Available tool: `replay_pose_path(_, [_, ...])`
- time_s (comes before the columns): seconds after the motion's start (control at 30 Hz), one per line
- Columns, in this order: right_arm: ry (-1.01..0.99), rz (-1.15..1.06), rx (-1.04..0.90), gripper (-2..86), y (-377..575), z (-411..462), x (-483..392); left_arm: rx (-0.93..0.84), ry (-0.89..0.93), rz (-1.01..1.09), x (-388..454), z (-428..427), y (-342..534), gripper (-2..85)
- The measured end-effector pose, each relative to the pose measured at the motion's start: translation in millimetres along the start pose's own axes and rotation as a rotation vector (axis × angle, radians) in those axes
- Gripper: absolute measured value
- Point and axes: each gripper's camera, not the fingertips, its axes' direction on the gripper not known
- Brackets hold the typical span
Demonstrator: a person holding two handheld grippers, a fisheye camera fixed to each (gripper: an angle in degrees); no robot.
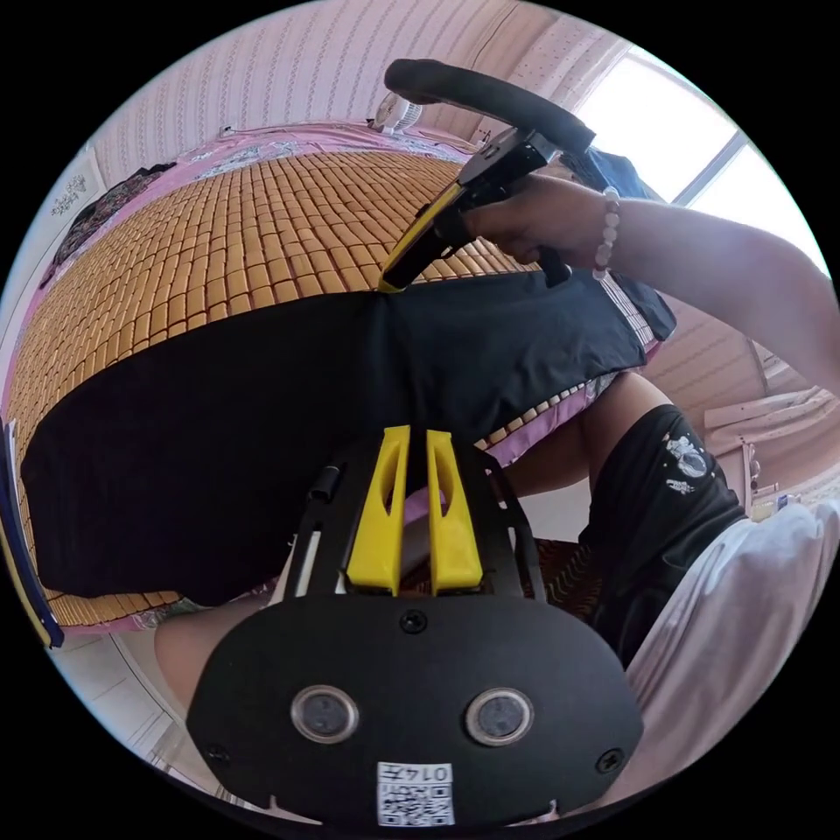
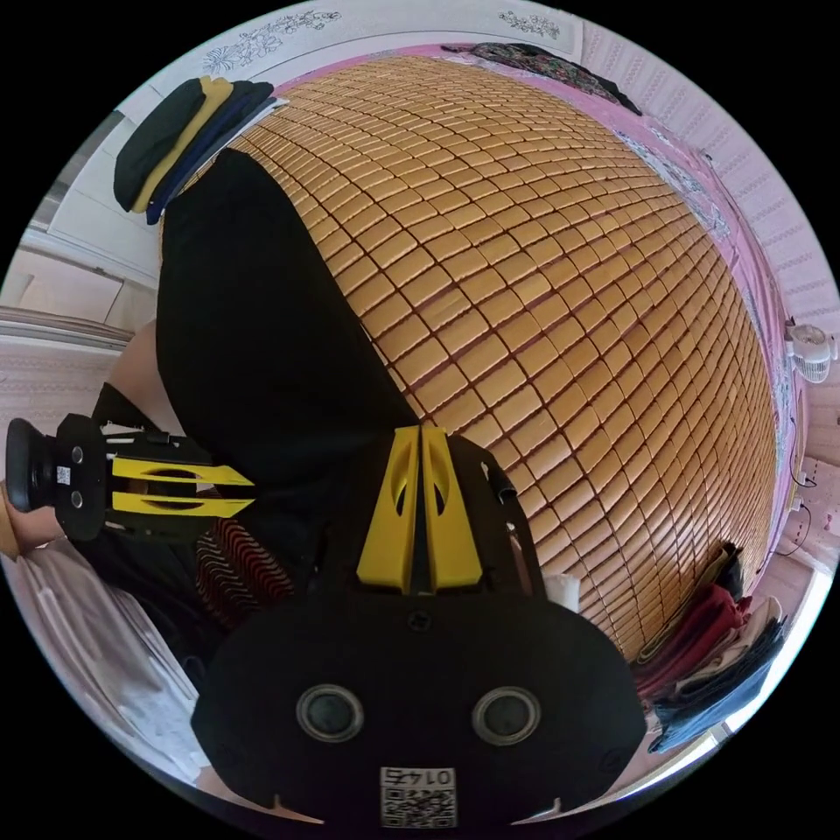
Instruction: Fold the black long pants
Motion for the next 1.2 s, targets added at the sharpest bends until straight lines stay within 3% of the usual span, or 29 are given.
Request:
replay_pose_path(0.2, [0.022, -0.049, -0.024, -0.9, -65.3, -25.0, -23.0, 0.077, 0.027, 0.046, 19.3, -13.4, -8.7, 3.8])
replay_pose_path(0.27, [-0.019, -0.104, -0.172, -0.9, -98.2, -4.1, -34.1, 0.026, 0.02, 0.089, 31.8, 7.2, -18.4, 2.3])
replay_pose_path(0.33, [-0.017, -0.118, -0.19, -0.8, -117.9, 0.4, -40.2, -0.026, -0.017, 0.112, 40.5, 25.2, -19.4, 0.6])
replay_pose_path(0.67, [0.132, -0.144, -0.412, -0.6, -208.9, 14.5, -80.8, 0.098, -0.104, 0.156, 66.6, 34.2, 8.6, -1.0])
replay_pose_path(1.2, [0.222, -0.164, -0.481, -0.3, -169.4, 28.4, -85.3, 0.09, -0.119, 0.198, 70.0, 50.7, 10.8, -1.0])
